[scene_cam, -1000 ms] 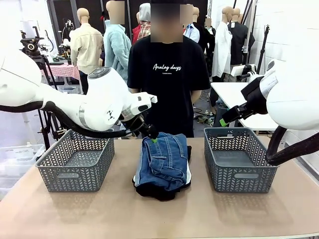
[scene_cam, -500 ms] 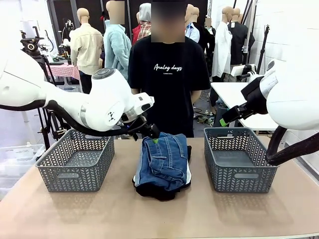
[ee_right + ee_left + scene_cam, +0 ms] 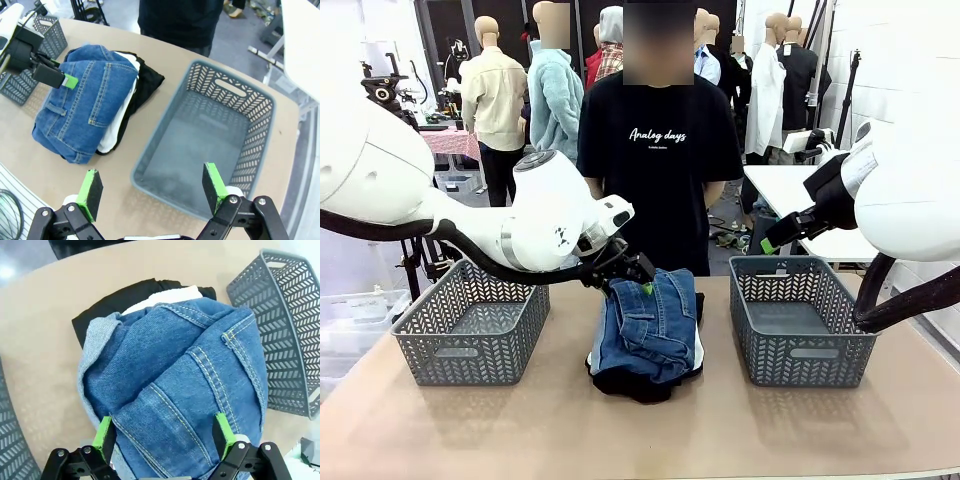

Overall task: Sort the tops and bottoms.
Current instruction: Lift clothes from the center of the table with your left hand.

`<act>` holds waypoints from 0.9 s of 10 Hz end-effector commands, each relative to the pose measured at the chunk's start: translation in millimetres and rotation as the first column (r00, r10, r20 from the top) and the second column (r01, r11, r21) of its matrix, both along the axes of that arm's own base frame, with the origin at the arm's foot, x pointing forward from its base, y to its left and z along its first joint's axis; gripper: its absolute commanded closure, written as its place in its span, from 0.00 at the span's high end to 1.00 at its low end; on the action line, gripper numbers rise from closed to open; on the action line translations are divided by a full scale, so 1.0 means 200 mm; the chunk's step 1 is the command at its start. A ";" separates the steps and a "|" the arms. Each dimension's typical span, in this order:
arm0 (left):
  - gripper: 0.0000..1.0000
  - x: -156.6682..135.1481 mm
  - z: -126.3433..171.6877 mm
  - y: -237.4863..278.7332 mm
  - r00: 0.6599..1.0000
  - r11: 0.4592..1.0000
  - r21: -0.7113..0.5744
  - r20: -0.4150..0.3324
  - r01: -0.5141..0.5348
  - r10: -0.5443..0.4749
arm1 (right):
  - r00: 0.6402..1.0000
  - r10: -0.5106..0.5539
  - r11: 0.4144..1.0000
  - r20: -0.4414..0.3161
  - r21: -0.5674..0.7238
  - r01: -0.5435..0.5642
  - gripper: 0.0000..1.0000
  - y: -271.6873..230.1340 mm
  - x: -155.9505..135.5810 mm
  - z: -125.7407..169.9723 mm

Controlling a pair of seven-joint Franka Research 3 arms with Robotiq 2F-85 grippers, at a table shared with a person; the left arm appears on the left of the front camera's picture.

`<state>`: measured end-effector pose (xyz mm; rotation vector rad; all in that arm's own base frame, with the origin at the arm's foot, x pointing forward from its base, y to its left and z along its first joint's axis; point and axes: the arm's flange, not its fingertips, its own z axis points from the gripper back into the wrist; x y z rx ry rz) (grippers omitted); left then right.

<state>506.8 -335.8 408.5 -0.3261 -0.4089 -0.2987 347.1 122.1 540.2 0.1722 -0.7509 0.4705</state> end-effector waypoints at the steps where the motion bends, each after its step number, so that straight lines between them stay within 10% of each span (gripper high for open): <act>1: 1.00 0.03 -0.02 0.03 0.999 1.000 -0.027 -0.045 -0.011 0.010 | 1.000 0.002 1.000 -0.006 0.002 -0.002 1.00 -0.01 -0.01 -0.02; 4: 1.00 0.03 -0.02 0.02 0.996 0.999 -0.035 -0.088 -0.027 0.024 | 1.000 0.002 1.000 -0.006 0.002 -0.002 1.00 -0.01 -0.01 -0.02; 9: 0.12 0.03 -0.03 0.01 0.995 0.999 -0.043 -0.102 -0.010 0.006 | 1.000 0.002 1.000 -0.006 0.002 -0.002 1.00 -0.01 -0.01 -0.02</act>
